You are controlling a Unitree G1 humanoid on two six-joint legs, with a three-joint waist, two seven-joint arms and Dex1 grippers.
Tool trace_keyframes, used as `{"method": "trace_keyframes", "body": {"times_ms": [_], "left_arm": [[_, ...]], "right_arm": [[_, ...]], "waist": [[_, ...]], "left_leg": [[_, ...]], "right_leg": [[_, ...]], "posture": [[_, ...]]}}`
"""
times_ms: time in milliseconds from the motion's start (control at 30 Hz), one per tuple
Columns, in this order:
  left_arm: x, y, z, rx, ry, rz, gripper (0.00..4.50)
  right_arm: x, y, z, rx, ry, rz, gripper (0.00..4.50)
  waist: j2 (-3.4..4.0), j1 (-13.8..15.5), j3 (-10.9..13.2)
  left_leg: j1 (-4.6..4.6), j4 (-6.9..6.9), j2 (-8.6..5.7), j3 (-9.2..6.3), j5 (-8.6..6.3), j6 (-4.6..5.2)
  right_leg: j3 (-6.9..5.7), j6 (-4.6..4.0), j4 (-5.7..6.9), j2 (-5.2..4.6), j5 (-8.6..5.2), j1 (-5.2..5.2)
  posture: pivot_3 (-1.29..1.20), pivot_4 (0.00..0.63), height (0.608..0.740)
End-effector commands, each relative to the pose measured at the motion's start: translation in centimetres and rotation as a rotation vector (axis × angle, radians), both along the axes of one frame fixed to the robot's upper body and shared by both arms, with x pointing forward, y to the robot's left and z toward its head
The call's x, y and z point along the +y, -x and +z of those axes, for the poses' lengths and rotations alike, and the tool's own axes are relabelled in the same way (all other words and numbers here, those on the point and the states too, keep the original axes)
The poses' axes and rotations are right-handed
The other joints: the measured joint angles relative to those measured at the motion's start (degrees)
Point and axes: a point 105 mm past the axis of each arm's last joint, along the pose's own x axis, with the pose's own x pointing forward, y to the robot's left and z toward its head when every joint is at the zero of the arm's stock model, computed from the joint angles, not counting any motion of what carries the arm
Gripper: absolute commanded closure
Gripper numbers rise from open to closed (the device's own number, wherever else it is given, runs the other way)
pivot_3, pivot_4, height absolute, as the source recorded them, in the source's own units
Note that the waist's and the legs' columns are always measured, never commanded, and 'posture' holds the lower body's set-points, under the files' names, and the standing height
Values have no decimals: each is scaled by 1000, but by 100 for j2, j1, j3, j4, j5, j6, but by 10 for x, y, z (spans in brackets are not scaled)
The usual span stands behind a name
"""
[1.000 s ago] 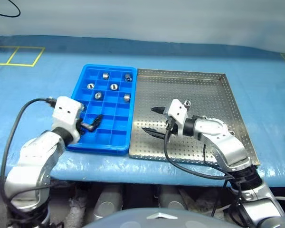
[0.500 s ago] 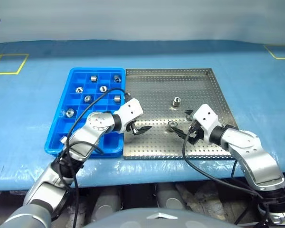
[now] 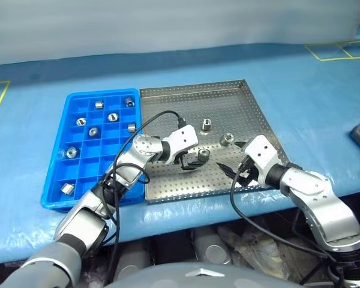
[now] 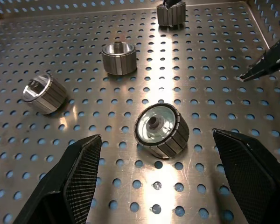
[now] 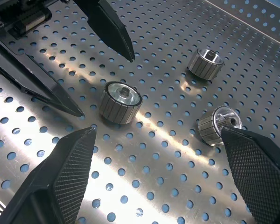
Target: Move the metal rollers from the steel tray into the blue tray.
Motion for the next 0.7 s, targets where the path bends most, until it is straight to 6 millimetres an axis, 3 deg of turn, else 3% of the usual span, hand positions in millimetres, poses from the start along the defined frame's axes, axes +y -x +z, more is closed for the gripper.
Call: {"method": "trace_keyframes", "body": {"times_ms": [33,300,433,567,700], "left_arm": [[-6,-7,8,-35,8,-10,348],[-4,-18,-13,2,-44,47,348],[-6,-20,-13,4,-10,63,348],[-6,-18,-14,12,-4,55,1566],[-4,-17,-15,22,-1,53,1566]], "right_arm": [[8,0,11,-50,-13,19,0],[10,-1,10,-57,-22,22,0],[12,0,10,-59,-24,27,0],[13,-1,9,-58,-27,34,0],[14,-2,9,-59,-27,40,0]], "waist": [[0,-60,0],[-2,-213,1],[-2,-234,1],[-2,-256,1],[-2,-263,1]], "left_leg": [[0,0,0,1,0,1],[0,0,-1,8,0,5],[3,0,-1,13,0,5],[3,0,-1,16,0,7],[3,0,-1,18,-1,8]], "right_leg": [[1,2,0,0,1,0],[13,10,-1,0,2,-2],[18,14,-1,0,3,-2],[22,16,-1,0,4,-3],[24,17,-1,0,4,-3]], "posture": [[-322,150,740],[-328,150,740],[-328,150,740],[-326,150,740],[-318,150,740]]}}
